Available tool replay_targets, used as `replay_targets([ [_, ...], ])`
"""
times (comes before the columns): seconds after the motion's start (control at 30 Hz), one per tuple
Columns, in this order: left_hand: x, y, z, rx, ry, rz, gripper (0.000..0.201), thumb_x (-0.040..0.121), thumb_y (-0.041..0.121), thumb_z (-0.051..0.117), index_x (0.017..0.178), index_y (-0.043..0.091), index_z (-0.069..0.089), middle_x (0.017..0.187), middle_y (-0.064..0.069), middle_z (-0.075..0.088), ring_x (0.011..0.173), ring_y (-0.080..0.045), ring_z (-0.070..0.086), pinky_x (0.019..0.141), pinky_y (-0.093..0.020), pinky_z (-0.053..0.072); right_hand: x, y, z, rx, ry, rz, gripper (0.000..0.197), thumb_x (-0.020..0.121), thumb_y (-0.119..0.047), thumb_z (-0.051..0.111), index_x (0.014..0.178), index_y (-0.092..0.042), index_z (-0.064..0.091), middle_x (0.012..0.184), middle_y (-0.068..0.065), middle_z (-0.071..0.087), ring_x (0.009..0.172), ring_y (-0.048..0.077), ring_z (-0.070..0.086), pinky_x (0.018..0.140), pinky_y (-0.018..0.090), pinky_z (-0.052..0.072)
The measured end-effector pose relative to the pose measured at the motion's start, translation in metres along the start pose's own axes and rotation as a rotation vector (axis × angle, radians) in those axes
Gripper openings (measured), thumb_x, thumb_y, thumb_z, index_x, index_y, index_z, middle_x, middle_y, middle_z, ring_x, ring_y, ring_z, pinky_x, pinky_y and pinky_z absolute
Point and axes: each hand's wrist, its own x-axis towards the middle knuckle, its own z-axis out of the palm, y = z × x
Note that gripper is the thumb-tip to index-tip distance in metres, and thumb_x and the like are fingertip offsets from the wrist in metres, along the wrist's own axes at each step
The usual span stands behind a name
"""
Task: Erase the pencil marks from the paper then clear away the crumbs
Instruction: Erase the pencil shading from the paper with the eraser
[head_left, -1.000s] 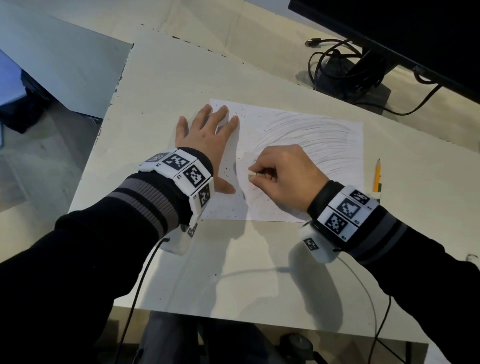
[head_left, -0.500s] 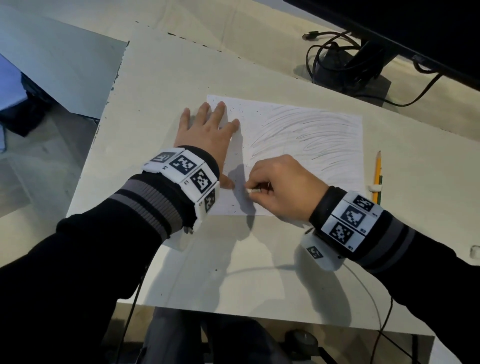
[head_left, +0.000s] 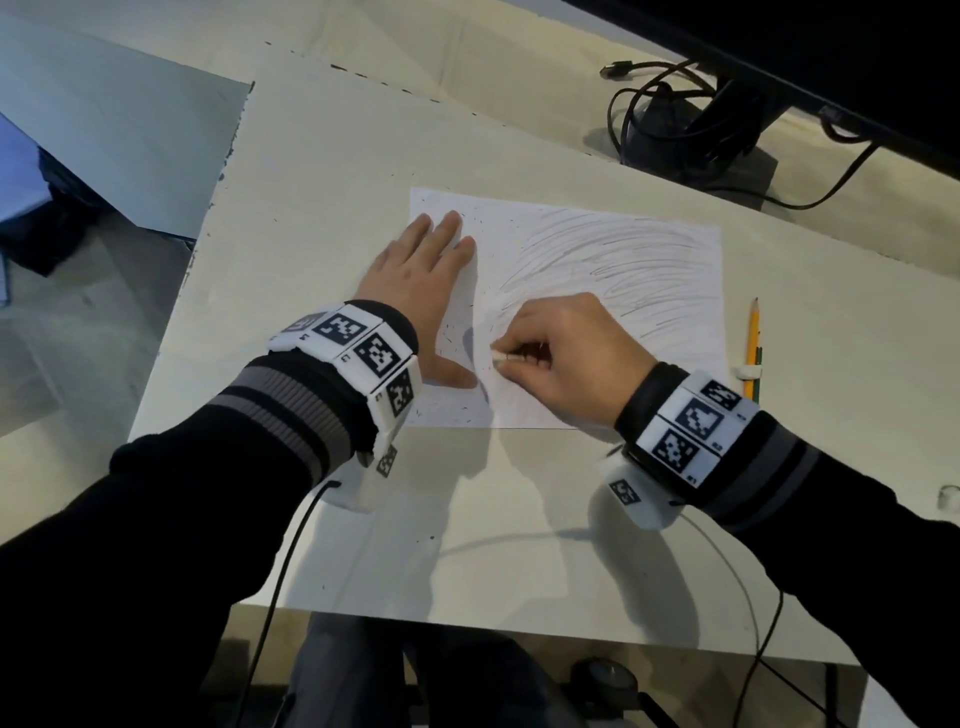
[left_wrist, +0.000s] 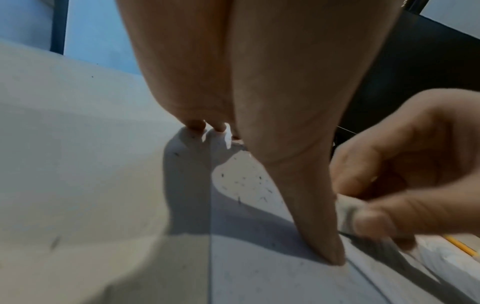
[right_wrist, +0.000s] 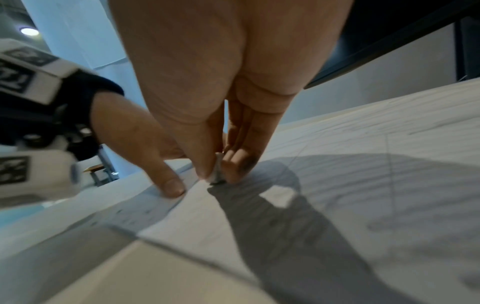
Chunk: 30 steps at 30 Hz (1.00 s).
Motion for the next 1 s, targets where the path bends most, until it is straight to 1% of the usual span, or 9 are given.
replay_targets([
  [0.13, -0.002, 0.002, 0.003, 0.0, 0.024, -0.004, 0.143, 0.056, 0.077, 0.075, 0.157, 0.014, -0.004, 0.164, -0.003, -0.018, 0.151, -0.025, -0.016, 0.124, -0.043, 0.0, -0.017, -0.006, 0.007, -0.015, -0.188, -0.089, 0.008, 0.084, -0.024, 0.075, 0.088, -0.018, 0.077, 0.08, -0.009, 0.065, 0.069, 0.006, 0.055, 0.067, 0.023, 0.048],
  [0.2, -0.002, 0.002, 0.003, -0.004, 0.03, -0.009, 0.143, 0.056, 0.076, 0.076, 0.157, 0.014, -0.004, 0.164, -0.003, -0.019, 0.151, -0.024, -0.016, 0.122, -0.042, -0.002, -0.011, -0.002, 0.002, -0.014, -0.164, -0.048, 0.01, 0.084, -0.026, 0.074, 0.09, -0.018, 0.077, 0.081, -0.01, 0.065, 0.07, 0.006, 0.056, 0.068, 0.022, 0.048],
  [0.3, -0.002, 0.002, 0.003, -0.005, 0.023, -0.01, 0.144, 0.056, 0.077, 0.075, 0.157, 0.015, -0.006, 0.163, -0.002, -0.02, 0.15, -0.024, -0.017, 0.121, -0.041, -0.002, -0.006, 0.001, 0.001, 0.003, -0.041, -0.005, 0.007, 0.084, -0.024, 0.075, 0.087, -0.018, 0.076, 0.078, -0.01, 0.064, 0.069, 0.006, 0.057, 0.067, 0.021, 0.048],
  [0.47, -0.002, 0.005, 0.002, 0.017, 0.023, -0.022, 0.144, 0.056, 0.076, 0.076, 0.157, 0.014, -0.006, 0.163, -0.002, -0.021, 0.15, -0.024, -0.017, 0.121, -0.041, -0.003, -0.02, -0.005, 0.006, 0.019, -0.189, -0.041, 0.007, 0.081, -0.024, 0.078, 0.085, -0.019, 0.076, 0.077, -0.01, 0.066, 0.067, 0.004, 0.057, 0.065, 0.012, 0.042],
  [0.6, -0.002, 0.006, 0.001, 0.006, 0.008, -0.024, 0.144, 0.055, 0.076, 0.076, 0.157, 0.015, -0.006, 0.163, -0.002, -0.021, 0.15, -0.024, -0.017, 0.121, -0.041, -0.004, -0.011, 0.002, 0.0, 0.044, -0.059, 0.013, 0.004, 0.083, -0.022, 0.076, 0.085, -0.019, 0.075, 0.077, -0.011, 0.064, 0.067, 0.003, 0.058, 0.065, 0.017, 0.046],
  [0.77, -0.002, 0.006, 0.0, 0.021, 0.002, -0.029, 0.144, 0.056, 0.076, 0.075, 0.156, 0.014, -0.008, 0.163, -0.003, -0.022, 0.15, -0.024, -0.019, 0.121, -0.041, -0.004, -0.017, -0.001, 0.002, 0.018, -0.268, -0.057, 0.005, 0.081, -0.024, 0.077, 0.085, -0.02, 0.076, 0.077, -0.013, 0.064, 0.066, -0.002, 0.055, 0.065, 0.015, 0.043],
  [0.9, -0.003, 0.008, 0.001, 0.021, 0.005, -0.038, 0.148, 0.052, 0.08, 0.074, 0.156, 0.014, -0.009, 0.163, -0.002, -0.023, 0.15, -0.024, -0.019, 0.122, -0.042, -0.004, -0.007, 0.004, 0.0, 0.046, -0.085, -0.017, 0.006, 0.083, -0.025, 0.076, 0.087, -0.02, 0.076, 0.077, -0.013, 0.062, 0.067, 0.0, 0.056, 0.066, 0.014, 0.043],
  [0.93, -0.003, 0.008, 0.002, 0.02, 0.008, -0.042, 0.15, 0.05, 0.081, 0.073, 0.156, 0.014, -0.009, 0.163, -0.002, -0.023, 0.15, -0.024, -0.019, 0.123, -0.043, -0.004, -0.011, 0.002, 0.003, 0.058, -0.078, -0.032, 0.005, 0.082, -0.023, 0.076, 0.085, -0.019, 0.075, 0.076, -0.013, 0.062, 0.066, 0.001, 0.056, 0.065, 0.014, 0.043],
  [1.0, -0.003, 0.01, 0.003, 0.018, 0.015, -0.047, 0.152, 0.048, 0.083, 0.072, 0.156, 0.014, -0.01, 0.163, -0.003, -0.023, 0.15, -0.025, -0.019, 0.122, -0.043, -0.005, -0.022, -0.002, 0.007, 0.069, -0.164, -0.069, 0.005, 0.081, -0.022, 0.078, 0.081, -0.019, 0.074, 0.074, -0.012, 0.063, 0.065, 0.002, 0.056, 0.063, 0.016, 0.046],
])
